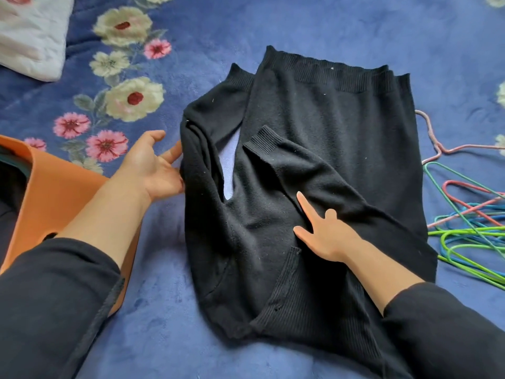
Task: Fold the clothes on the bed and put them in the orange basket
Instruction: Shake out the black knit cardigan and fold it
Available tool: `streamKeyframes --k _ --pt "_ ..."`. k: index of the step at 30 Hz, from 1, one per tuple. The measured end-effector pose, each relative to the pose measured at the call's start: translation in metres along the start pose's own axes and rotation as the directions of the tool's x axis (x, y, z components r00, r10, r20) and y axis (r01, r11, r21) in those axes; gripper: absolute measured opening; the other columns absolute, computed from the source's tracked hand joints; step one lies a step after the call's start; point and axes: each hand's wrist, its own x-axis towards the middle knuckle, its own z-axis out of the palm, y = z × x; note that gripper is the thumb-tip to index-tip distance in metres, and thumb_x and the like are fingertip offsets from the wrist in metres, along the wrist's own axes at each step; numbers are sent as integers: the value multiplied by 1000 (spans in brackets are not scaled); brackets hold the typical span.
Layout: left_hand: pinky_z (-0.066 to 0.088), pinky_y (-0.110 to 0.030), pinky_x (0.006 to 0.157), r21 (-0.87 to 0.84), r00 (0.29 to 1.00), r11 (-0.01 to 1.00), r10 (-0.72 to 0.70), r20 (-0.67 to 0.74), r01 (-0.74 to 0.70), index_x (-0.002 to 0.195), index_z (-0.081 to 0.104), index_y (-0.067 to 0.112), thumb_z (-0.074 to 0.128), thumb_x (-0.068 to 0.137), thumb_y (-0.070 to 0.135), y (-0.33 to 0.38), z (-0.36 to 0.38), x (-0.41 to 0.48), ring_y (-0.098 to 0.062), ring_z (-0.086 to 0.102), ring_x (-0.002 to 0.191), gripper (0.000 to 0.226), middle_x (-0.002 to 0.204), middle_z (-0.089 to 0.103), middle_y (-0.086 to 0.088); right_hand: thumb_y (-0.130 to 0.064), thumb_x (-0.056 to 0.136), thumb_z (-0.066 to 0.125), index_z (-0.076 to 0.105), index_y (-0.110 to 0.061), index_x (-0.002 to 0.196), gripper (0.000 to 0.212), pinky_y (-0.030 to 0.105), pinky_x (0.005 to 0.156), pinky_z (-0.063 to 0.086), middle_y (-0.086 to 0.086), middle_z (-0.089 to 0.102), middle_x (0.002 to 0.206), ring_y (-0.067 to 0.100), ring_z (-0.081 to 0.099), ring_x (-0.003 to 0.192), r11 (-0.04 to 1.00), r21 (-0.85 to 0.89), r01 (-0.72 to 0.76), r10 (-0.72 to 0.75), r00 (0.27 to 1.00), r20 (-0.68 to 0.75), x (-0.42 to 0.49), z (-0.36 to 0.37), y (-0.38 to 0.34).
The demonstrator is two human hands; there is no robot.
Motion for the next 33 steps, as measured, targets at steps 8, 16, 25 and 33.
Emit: streamKeyframes --k 8,16,25,33 --pt "52 -20 75 444 264 351 932 -247 -825 79 62 25 67 59 3 47 25 -9 1 62 73 30 83 65 9 -57 98 28 -28 -54 139 70 44 103 40 25 29 139 39 54 111 1000 -5 12 -12 1000 5 2 1 4" --pt "47 -39 90 557 403 -393 410 818 -731 129 43 30 58 72 10 -67 102 -17 -22 56 105 61 114 61 3 -57 96 36 -25 -56 140 75 42 103 40 23 31 139 39 53 114 999 31 40 -40 999 -4 0 -3 3" --pt "34 -40 103 901 729 -107 551 405 -420 149 15 29 73 76 43 -148 36 7 -22 30 122 95 134 28 -1 -24 87 57 33 -53 139 63 20 58 40 -2 51 70 12 49 56 896 422 139 -127 990 -55 8 -20 21" --pt "42 -31 60 842 759 169 549 351 -512 102 56 24 59 73 0 -132 40 7 -28 56 75 38 79 62 0 -39 93 55 52 -9 114 36 33 77 56 15 68 102 26 70 93 -29 1000 -2 195 981 8 31 -67 3"
